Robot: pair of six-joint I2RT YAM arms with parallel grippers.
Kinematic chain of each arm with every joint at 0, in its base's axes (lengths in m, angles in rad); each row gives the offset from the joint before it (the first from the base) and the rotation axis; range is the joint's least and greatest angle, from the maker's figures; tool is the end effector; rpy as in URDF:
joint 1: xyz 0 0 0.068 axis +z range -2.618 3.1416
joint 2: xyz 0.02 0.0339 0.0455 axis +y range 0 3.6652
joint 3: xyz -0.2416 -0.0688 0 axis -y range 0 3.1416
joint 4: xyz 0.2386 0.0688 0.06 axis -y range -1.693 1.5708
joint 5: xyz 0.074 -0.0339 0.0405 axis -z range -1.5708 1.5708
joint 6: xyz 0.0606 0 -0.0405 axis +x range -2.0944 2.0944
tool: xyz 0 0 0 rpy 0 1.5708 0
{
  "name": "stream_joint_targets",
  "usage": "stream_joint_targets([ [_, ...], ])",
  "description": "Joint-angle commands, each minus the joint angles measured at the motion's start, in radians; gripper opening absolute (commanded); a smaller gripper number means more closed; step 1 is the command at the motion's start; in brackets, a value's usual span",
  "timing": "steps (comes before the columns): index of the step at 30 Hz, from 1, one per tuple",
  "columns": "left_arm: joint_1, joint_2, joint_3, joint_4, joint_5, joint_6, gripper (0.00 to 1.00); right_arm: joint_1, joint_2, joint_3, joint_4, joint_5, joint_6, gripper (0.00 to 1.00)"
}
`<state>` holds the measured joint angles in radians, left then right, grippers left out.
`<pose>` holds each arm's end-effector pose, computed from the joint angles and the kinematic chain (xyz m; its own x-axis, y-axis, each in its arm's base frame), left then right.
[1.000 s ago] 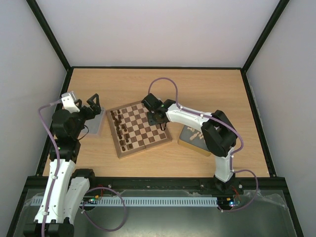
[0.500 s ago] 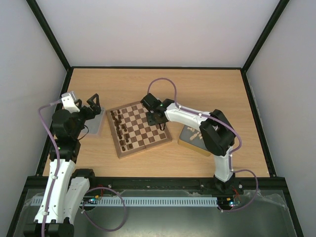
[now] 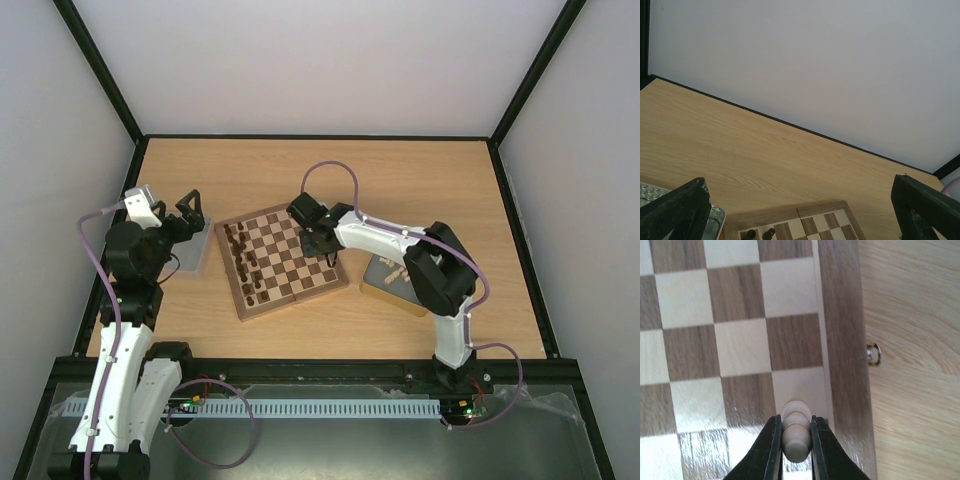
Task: Set up the chess pieces on the board
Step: Place the chess piece on the chessboard.
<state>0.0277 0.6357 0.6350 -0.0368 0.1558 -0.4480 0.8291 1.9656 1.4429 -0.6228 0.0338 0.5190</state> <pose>0.1982 -0.0039 0.3118 -0.0891 -0.4305 -0.8982 0.0988 0.8935 -0.4381 0.2752 0.2973 0.1468 -0.8952 -0.2432 -0.3735 -0.3265 0.9283 0.1779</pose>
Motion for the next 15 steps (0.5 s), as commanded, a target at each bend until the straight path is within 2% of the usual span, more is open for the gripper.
stream_joint_targets([
  [1, 0.006, -0.009, 0.018, 0.014, -0.009, 0.012, 1.00, 0.005, -0.077, -0.052, -0.045, 0.016, -0.002, 0.07],
  [10, 0.006, -0.009, 0.018, 0.014, -0.009, 0.011, 1.00, 0.005, -0.088, -0.096, -0.028, -0.034, 0.010, 0.08],
  [12, 0.006, -0.009, 0.016, 0.015, -0.007, 0.011, 1.00, 0.005, -0.081, -0.092, -0.032, -0.025, 0.009, 0.09],
  [15, 0.006, -0.009, 0.017, 0.012, -0.007, 0.010, 1.00, 0.005, -0.083, -0.083, -0.034, -0.016, 0.009, 0.17],
])
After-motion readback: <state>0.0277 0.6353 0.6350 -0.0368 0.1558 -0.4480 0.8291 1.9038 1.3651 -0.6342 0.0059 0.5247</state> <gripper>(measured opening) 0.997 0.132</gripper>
